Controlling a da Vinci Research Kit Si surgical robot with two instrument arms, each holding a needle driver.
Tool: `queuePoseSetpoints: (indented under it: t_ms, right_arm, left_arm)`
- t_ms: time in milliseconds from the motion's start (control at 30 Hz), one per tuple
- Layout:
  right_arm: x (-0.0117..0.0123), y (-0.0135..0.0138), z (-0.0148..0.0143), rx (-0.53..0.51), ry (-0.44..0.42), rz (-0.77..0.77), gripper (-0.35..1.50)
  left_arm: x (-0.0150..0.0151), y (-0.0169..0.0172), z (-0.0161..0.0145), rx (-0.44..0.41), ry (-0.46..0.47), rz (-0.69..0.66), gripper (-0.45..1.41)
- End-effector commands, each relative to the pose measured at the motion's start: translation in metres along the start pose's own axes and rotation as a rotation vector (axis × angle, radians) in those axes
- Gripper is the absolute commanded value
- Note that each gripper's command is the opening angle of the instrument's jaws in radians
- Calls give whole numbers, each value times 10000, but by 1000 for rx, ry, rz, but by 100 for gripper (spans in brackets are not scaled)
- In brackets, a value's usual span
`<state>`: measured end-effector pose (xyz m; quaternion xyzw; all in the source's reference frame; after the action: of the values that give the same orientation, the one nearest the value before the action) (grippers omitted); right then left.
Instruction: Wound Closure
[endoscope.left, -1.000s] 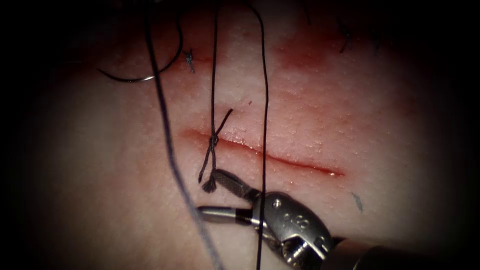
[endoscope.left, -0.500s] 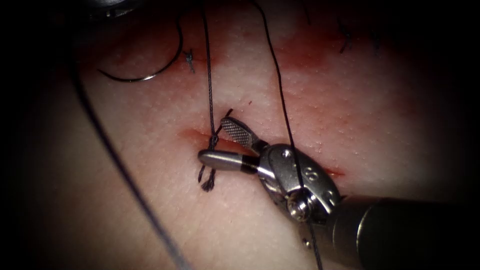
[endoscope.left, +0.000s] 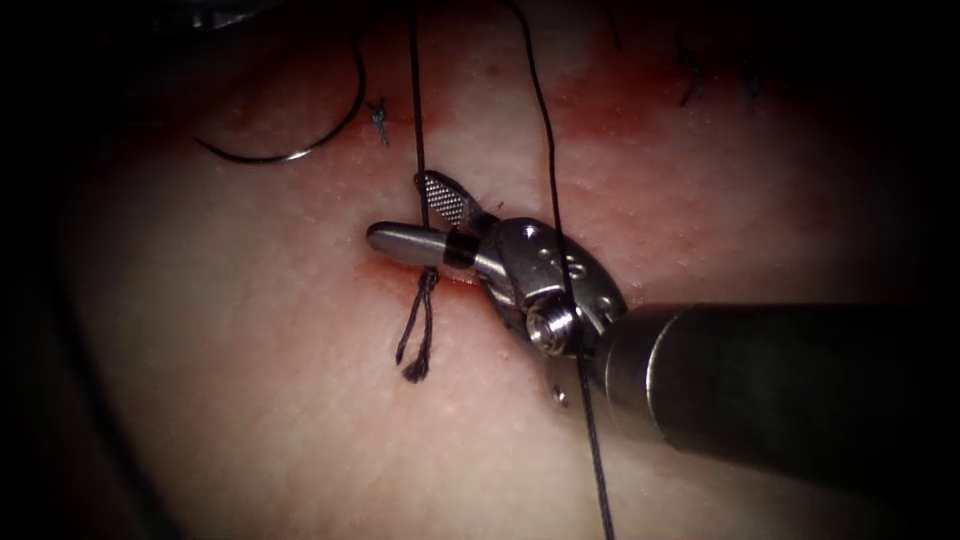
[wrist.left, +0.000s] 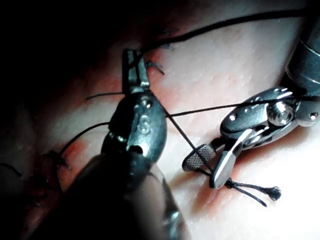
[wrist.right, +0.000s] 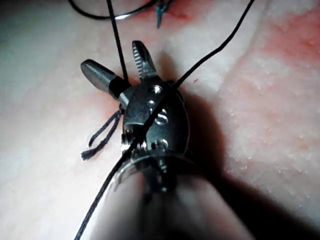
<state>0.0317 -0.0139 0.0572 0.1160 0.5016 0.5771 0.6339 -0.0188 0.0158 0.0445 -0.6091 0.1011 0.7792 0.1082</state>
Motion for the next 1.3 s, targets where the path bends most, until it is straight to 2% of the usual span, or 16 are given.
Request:
queuePoseSetpoints:
  t_ms: [33, 267, 633, 1033, 1100, 1133, 1200, 1233, 1300]
  right_arm:
    - [-10, 0, 10, 2, -6, 3, 145]
    - [-9, 2, 24, 22, -16, 5, 146]
    - [-13, -12, 45, 64, -32, -1, 146]
    - [-15, -11, 48, 78, -35, -42, 123]
    - [-15, -11, 49, 78, -33, -60, 111]
    - [-15, -10, 49, 78, -33, -60, 98]
    - [-15, -10, 47, 66, -28, -59, -3]
    - [-15, -10, 46, 52, -26, -59, -35]
    - [-13, -10, 46, 13, -16, -55, -35]
  left_arm:
    - [-4, 2, 7, -1, 2, 1, -45]
    - [4, 10, 10, -5, 13, 1, -45]
    - [12, 16, 15, -9, 24, 6, -45]
    - [17, 23, 18, -15, 31, 8, -45]
    - [19, 24, 18, -18, 31, 8, -45]
    - [20, 25, 18, -20, 34, 8, -45]
    - [21, 27, 19, -20, 36, 9, -45]
    - [21, 28, 19, -21, 36, 10, -45]
    - [21, 30, 19, -24, 36, 12, -45]
